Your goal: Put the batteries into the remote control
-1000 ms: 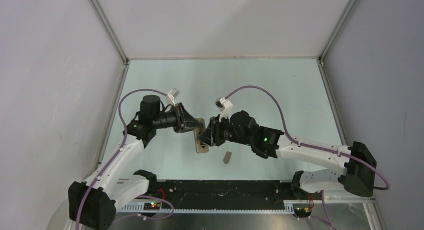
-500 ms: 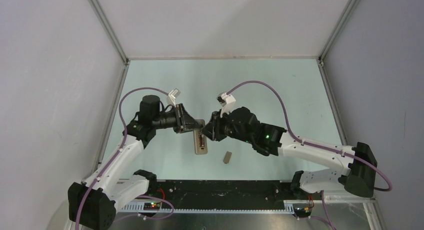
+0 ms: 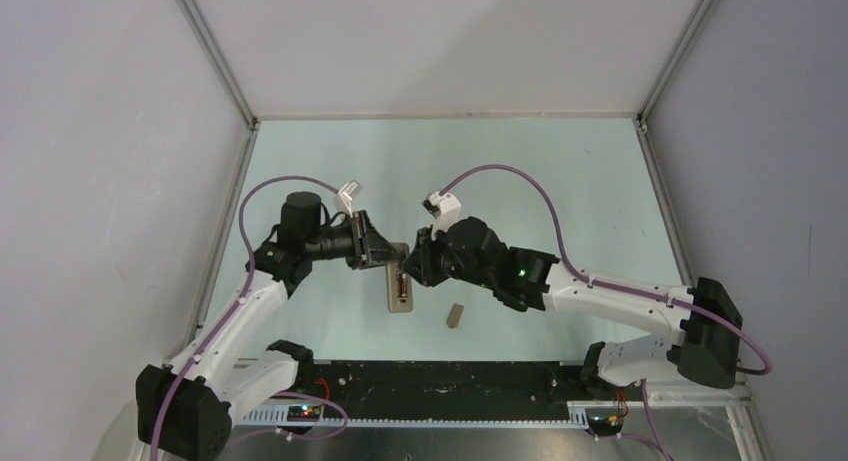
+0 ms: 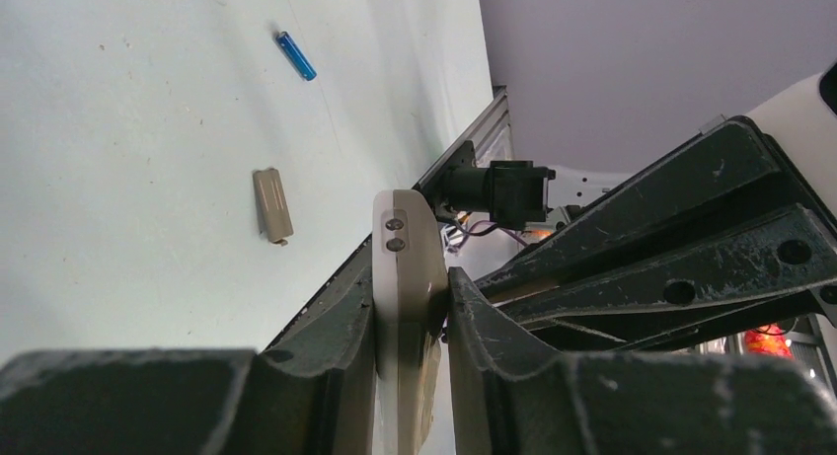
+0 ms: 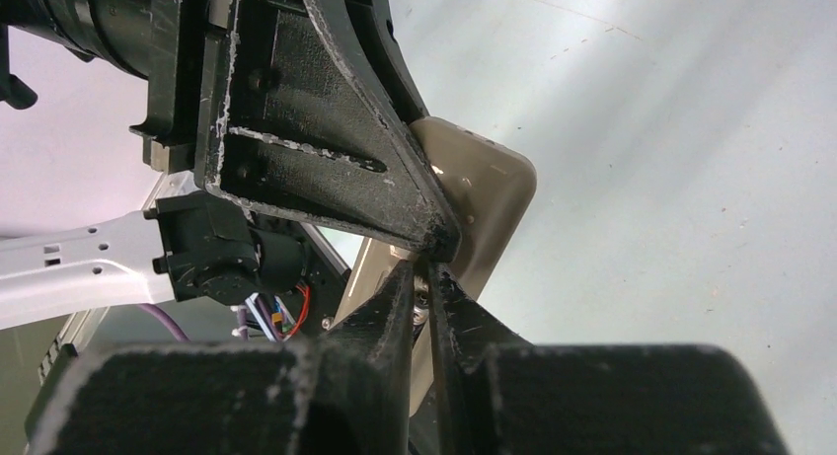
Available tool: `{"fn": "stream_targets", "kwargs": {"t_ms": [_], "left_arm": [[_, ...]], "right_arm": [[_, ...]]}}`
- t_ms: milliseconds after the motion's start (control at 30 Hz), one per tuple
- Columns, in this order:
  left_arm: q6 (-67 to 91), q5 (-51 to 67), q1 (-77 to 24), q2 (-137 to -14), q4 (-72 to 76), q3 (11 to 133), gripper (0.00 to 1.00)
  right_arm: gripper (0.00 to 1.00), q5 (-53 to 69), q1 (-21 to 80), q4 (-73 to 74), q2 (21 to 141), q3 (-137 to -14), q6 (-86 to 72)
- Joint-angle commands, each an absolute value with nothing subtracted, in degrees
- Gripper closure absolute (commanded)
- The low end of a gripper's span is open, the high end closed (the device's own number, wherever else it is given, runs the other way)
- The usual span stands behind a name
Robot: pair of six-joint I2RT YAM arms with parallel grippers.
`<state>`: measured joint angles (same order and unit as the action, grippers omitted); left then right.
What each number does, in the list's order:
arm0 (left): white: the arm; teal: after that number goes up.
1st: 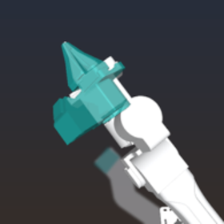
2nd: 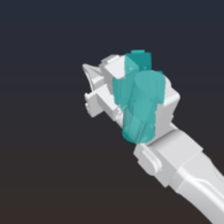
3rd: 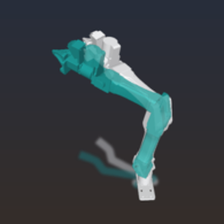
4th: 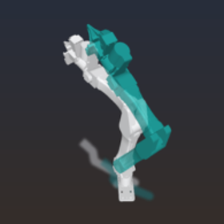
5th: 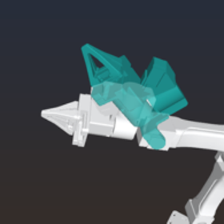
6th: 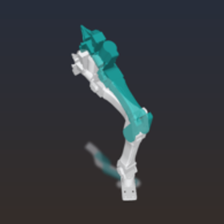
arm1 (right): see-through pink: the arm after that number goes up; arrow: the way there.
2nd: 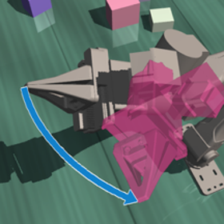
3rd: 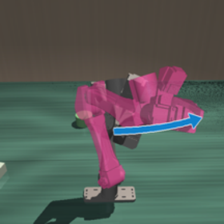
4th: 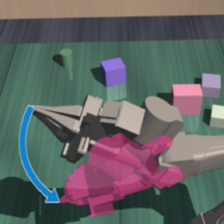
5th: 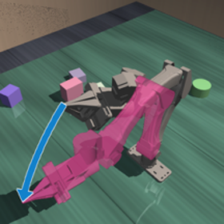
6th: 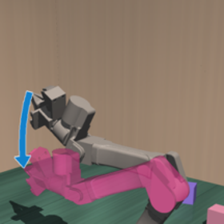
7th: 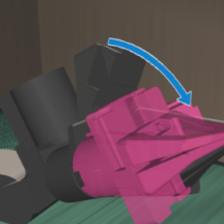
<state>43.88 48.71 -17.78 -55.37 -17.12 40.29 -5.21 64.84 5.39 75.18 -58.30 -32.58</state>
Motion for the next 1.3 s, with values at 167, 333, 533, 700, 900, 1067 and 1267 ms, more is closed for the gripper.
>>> {"fn": "stream_targets", "kwargs": {"t_ms": [167, 333, 533, 700, 900, 1067, 1267], "left_arm": [[44.78, 48.42, -18.11, -55.44, -15.07, 41.63, 1.0], [46.41, 46.73, -18.06, -56.67, -15.16, 41.78, 1.0], [46.76, 46.23, -17.93, -57.09, -15.13, 41.93, 1.0], [46.03, 46.98, -18.0, -57.01, -15.19, 41.71, 1.0], [44.92, 47.08, -18.07, -57.02, -15.56, 40.5, 1.0], [44.21, 47.18, -18.02, -56.96, -15.94, 39.85, 1.0], [43.8, 47.28, -18.07, -57.18, -16.33, 40.25, 1.0]], "right_arm": [[0.9, -6.5, 67.4, 8.39, 77.68, -60.42, -31.56], [0.92, -7.38, 68.5, 9.46, 78.29, -60.46, -31.83], [0.92, -8.12, 68.56, 10.96, 78.24, -60.46, -32.82], [0.9, -6.99, 68.02, 9.74, 77.57, -60.44, -32.81], [0.8, -4.45, 66.16, 6.4, 74.32, -60.46, -33.13], [0.67, -4.21, 64.51, 6.12, 72.84, -60.47, -33.61], [0.68, -4.28, 63.69, 6.89, 74.33, -60.67, -33.43]]}}
